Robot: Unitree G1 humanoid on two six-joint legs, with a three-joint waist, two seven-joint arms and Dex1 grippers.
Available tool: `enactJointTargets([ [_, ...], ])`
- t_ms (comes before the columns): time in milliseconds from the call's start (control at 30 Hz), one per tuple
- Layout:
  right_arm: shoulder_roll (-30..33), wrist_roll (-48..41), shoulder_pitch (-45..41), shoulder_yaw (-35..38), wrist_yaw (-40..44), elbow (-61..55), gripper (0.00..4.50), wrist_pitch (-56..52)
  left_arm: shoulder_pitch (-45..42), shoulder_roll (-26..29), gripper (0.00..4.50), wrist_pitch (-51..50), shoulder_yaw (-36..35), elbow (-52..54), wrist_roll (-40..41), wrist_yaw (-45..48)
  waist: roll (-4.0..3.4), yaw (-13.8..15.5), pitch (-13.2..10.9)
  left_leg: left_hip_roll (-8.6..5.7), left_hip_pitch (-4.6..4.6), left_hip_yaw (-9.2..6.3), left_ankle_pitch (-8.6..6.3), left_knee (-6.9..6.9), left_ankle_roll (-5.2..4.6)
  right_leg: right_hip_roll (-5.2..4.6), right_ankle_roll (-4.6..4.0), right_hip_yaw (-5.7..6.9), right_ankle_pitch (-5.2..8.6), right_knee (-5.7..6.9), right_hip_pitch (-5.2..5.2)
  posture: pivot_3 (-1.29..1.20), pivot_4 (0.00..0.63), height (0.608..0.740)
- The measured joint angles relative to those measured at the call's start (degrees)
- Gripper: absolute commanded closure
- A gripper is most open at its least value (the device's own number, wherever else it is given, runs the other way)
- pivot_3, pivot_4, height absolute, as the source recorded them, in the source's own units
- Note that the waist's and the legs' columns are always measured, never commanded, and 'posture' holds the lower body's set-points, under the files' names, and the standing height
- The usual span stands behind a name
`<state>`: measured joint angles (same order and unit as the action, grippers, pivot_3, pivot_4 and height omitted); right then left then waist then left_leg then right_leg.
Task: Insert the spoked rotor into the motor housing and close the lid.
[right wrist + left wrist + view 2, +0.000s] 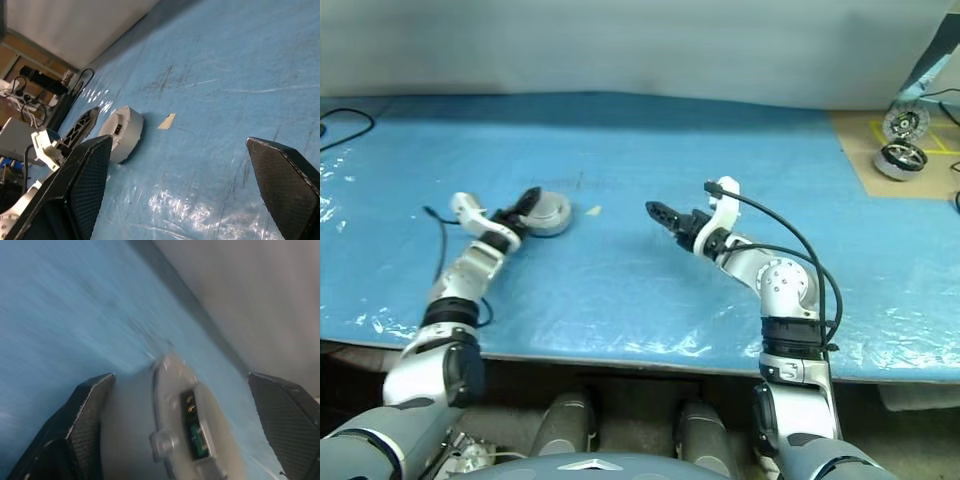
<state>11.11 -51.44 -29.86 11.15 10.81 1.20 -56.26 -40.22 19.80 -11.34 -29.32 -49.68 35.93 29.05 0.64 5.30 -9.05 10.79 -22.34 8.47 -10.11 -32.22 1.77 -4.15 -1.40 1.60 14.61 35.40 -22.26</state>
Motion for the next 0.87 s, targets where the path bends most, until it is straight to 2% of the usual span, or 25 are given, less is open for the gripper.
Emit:
enactJointTargets([
  [133, 1.7, 5.3, 1.6, -4.2, 2.5, -3.5, 0.00, 3.4, 2.0, 6.2, 0.05, 9.4, 1.7, 0.6, -6.2, 1.5, 0.00, 0.5, 0.0, -0.08, -0.18, -0.01, 0.00, 0.07, 0.01, -0.04, 0.02, 0.08, -0.01, -0.27, 0.01, 0.00, 0.150, 0.740],
  [267, 5.3, 17.9, 2.7, -10.8, 1.4, -6.9, 0.00, 11.6, 7.6, 6.5, 0.05, 12.3, 5.5, 9.2, -10.6, 2.6, 0.00, 0.9, 0.0, -0.08, -0.36, 0.00, 0.00, 0.03, 0.01, -0.06, 0.06, 0.23, -0.03, -0.30, 0.02, 0.00, 0.150, 0.740],
  [400, 7.8, 36.0, 5.6, -17.0, -8.8, -7.9, 0.00, 20.0, 18.2, -0.3, 0.05, 9.9, 12.2, 33.0, -13.2, -2.0, 0.01, 0.7, 0.0, -0.08, -0.35, 0.04, -0.01, -0.03, 0.01, -0.10, 0.07, 0.21, -0.03, -0.32, 0.08, 0.00, 0.150, 0.740],
  [533, 8.7, 49.1, 11.8, -16.5, -18.9, -9.3, 0.00, 25.1, 27.7, -7.0, 0.05, 5.0, 16.1, 48.8, -13.8, -8.9, 0.00, -0.2, 0.0, -0.01, -0.26, 0.09, -0.01, 0.03, 0.01, 0.03, 0.07, 0.11, -0.03, -0.30, 0.02, 0.00, 0.150, 0.740],
  [633, 9.3, 53.8, 17.7, -16.3, -20.8, -12.1, 0.00, 25.8, 33.1, -9.7, 0.05, 3.9, 16.3, 54.0, -16.0, -14.9, 0.01, -1.1, 0.0, 0.00, -0.12, 0.04, -0.01, 0.07, 0.01, 0.21, 0.08, 0.01, -0.03, -0.33, 0.06, 0.00, 0.150, 0.740],
  [733, 7.9, 55.4, 25.3, -15.8, -21.1, -16.6, 0.00, 25.6, 40.4, -10.9, 0.05, 3.7, 18.4, 58.7, -18.4, -16.9, 0.00, -1.5, 0.0, 0.05, -0.02, 0.00, -0.03, 0.12, -0.01, 0.26, 0.11, -0.09, -0.01, -0.41, 0.09, 0.00, 0.150, 0.740],
  [867, 6.1, 56.7, 30.5, -15.8, -20.9, -20.3, 0.00, 25.6, 43.3, -13.6, 0.05, 0.8, 19.8, 62.9, -18.6, -19.9, -0.02, -1.5, 0.0, 0.09, 0.10, 0.00, -0.04, 0.03, -0.03, 0.23, 0.60, -0.24, 0.13, -0.54, 0.22, 0.00, 0.150, 0.740],
])
